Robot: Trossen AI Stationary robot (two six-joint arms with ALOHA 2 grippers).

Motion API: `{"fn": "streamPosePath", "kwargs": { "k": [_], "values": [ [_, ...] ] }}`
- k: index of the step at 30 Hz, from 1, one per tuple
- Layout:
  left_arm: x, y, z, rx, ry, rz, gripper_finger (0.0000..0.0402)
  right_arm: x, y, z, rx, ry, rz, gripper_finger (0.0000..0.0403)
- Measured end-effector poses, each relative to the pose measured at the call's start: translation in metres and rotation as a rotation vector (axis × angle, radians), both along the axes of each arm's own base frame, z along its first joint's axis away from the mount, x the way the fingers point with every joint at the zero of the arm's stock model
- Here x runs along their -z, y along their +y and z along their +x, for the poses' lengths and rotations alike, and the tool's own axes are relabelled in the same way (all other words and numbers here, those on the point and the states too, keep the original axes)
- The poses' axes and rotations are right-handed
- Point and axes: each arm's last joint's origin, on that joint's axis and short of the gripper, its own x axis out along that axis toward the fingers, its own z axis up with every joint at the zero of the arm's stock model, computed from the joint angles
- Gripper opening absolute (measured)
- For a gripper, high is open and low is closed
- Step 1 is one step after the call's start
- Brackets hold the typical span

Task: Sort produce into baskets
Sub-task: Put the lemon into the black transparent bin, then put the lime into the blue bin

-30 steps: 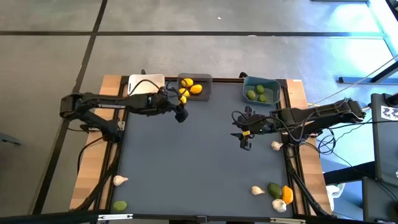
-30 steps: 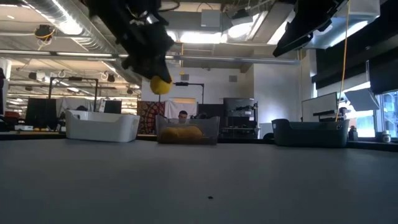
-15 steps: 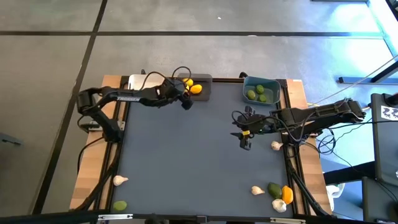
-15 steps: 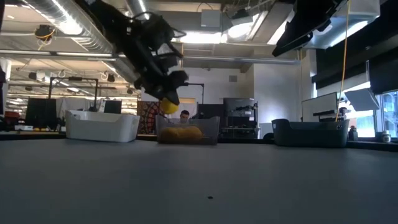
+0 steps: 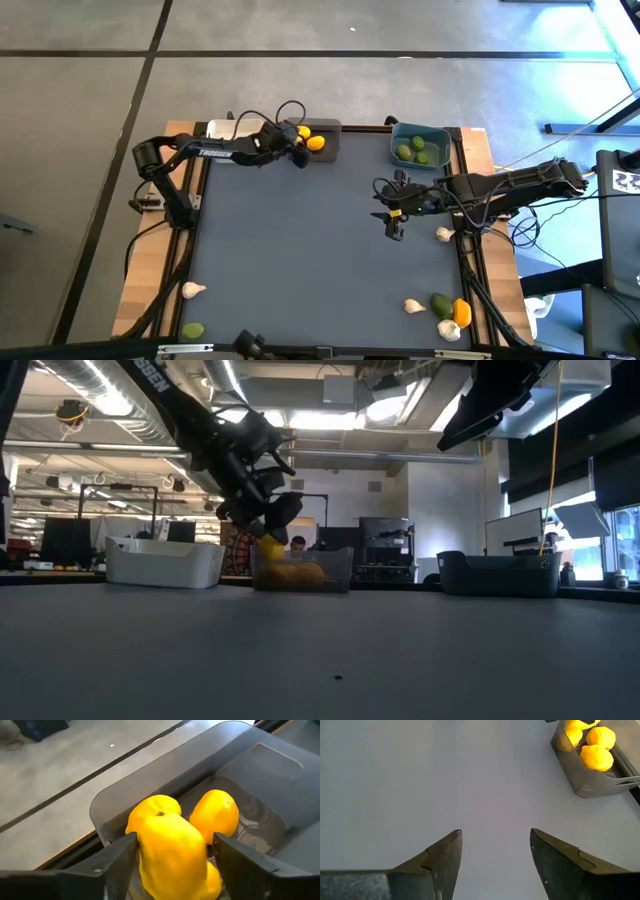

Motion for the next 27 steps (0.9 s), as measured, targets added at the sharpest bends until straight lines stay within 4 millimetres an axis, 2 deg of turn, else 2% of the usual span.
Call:
{"fn": "streamPosePath", "kwargs": {
  "k": [5, 12, 20, 27],
  "values": [
    [-0.006, -0.008, 0.003, 0.044, -0.032, -0.019, 0.0287, 0.0, 0.0, 0.0, 0.0, 0.001, 0.0, 0.0232],
    [-0.037, -0.035, 0.003, 0.14, -0.072, 0.031, 0.0289, 0.0, 0.0, 0.0, 0.017, -0.003, 0.035, 0.0232],
    [-0.066, -0.086, 0.001, 0.288, -0.092, 0.035, 0.029, 0.003, 0.008, -0.006, -0.049, 0.059, 0.096, 0.0232],
    [-0.067, -0.137, 0.005, 0.426, -0.085, -0.018, 0.029, 0.007, 0.032, -0.015, -0.124, 0.127, 0.234, 0.0232]
  ]
}}
